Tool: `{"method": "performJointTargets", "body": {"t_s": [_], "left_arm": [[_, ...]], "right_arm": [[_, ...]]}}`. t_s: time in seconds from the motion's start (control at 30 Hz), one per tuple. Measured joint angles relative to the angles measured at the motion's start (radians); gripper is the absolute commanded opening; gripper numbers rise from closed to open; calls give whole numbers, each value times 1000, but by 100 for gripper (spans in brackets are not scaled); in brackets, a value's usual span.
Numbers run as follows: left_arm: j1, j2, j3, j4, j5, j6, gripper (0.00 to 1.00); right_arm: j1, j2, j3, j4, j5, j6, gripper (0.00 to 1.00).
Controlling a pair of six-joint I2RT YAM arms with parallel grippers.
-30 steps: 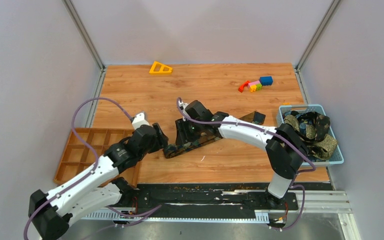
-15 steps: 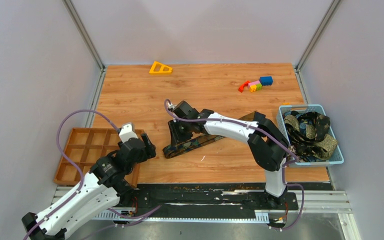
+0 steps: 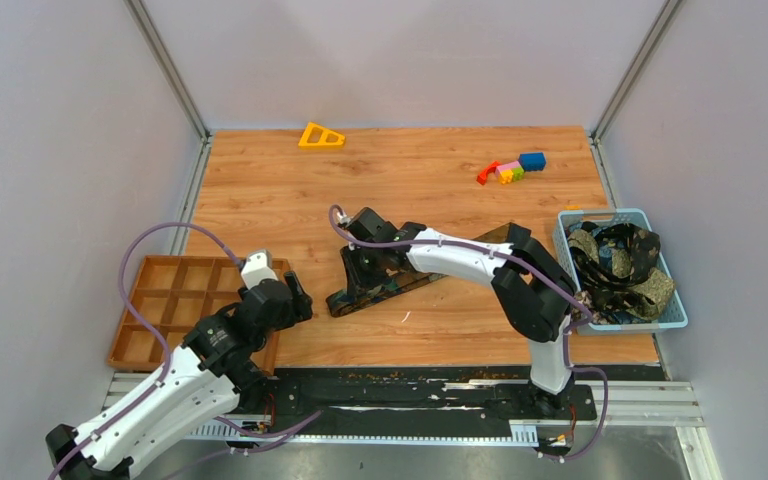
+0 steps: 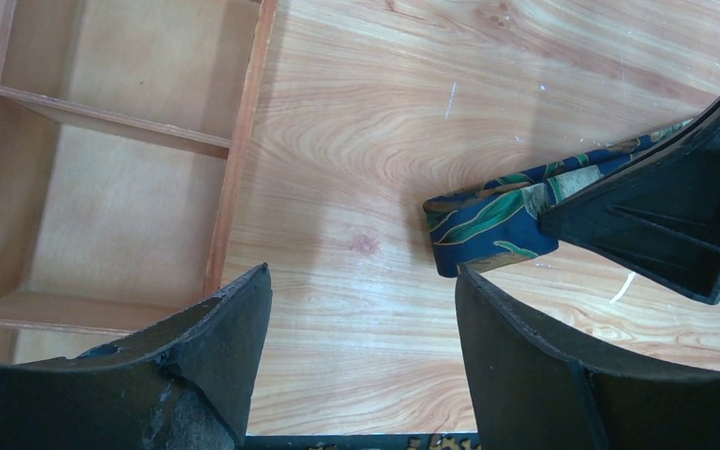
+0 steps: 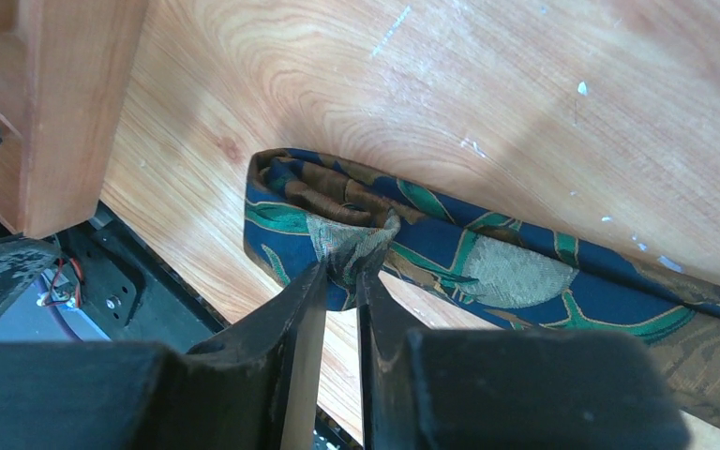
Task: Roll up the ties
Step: Roll the tie at the center of the board.
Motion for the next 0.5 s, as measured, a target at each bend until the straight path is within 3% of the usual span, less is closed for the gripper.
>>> {"method": "performJointTargets", "body": {"t_s": [0.5], "left_arm": [[0,114,-28,123,98,23,75]], "right_arm": [[-1,0,-28,4,30,-23,18]]}}
